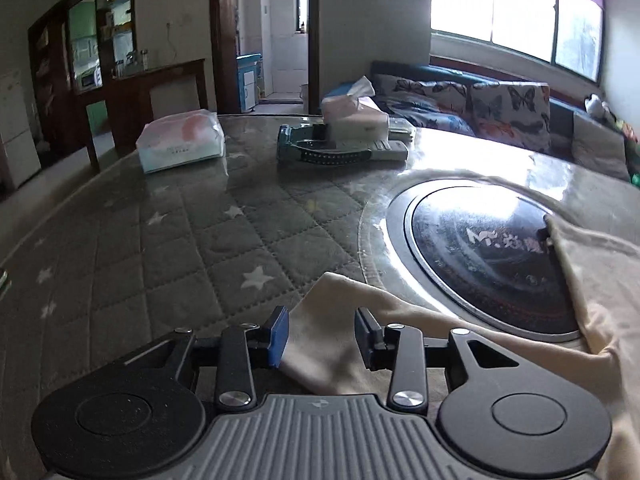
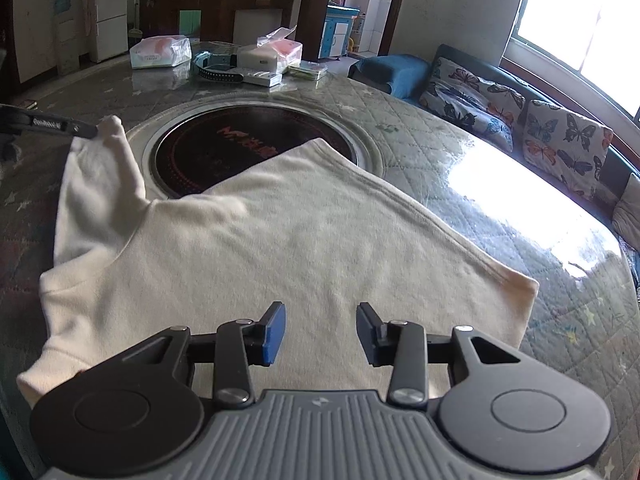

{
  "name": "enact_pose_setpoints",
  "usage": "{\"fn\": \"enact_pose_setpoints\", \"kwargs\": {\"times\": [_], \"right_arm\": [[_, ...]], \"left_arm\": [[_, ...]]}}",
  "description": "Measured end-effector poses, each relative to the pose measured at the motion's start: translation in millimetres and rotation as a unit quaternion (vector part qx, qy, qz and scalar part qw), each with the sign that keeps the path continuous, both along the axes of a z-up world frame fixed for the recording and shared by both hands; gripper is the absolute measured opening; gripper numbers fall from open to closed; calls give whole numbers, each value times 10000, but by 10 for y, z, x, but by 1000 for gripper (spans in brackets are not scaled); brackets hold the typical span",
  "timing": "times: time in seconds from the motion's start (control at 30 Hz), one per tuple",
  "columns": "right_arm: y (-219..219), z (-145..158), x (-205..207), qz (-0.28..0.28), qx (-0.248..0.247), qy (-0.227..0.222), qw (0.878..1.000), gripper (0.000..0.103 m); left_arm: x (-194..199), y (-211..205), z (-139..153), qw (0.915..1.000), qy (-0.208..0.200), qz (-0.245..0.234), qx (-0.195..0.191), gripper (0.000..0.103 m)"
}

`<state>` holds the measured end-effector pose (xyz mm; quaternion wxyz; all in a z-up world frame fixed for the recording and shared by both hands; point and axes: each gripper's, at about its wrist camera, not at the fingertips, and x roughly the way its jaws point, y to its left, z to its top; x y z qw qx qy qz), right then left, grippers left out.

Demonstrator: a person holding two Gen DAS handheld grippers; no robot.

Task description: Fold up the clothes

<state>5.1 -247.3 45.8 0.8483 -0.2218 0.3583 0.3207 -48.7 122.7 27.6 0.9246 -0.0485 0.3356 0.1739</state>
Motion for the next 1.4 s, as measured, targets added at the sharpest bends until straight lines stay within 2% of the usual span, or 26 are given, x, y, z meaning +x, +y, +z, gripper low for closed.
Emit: {"fn": "enact_pose_setpoints", "kwargs": {"times": [0.07, 0.37, 0.67, 0.93, 1.13, 1.27, 1.4], "right_arm": [[16, -1, 20, -7, 6, 17, 10000, 39], [100, 7, -45, 88, 106, 13, 9999, 40], [694, 20, 41, 379, 448, -156, 9982, 39], [1062, -197, 99, 468, 326, -88, 9983, 39], [1030, -77, -39, 569, 442, -273, 9970, 39], [1048, -124, -74, 638, 289, -218, 9973, 39], [1030, -97, -129, 692, 301, -208, 9969, 39]], "left_arm": [[42, -35, -28, 9998, 77, 75, 178, 40], [-64, 41, 71, 9994, 2, 353, 25, 40], [-332, 133, 179, 9953, -67, 745, -618, 43], [-430, 187, 135, 9910, -60, 781, -1083, 43], [-437, 193, 116, 9889, -147, 773, -1263, 41], [-398, 187, 76, 9878, -103, 786, -1344, 41], [-391, 178, 63, 9876, -158, 832, -1322, 35]]}}
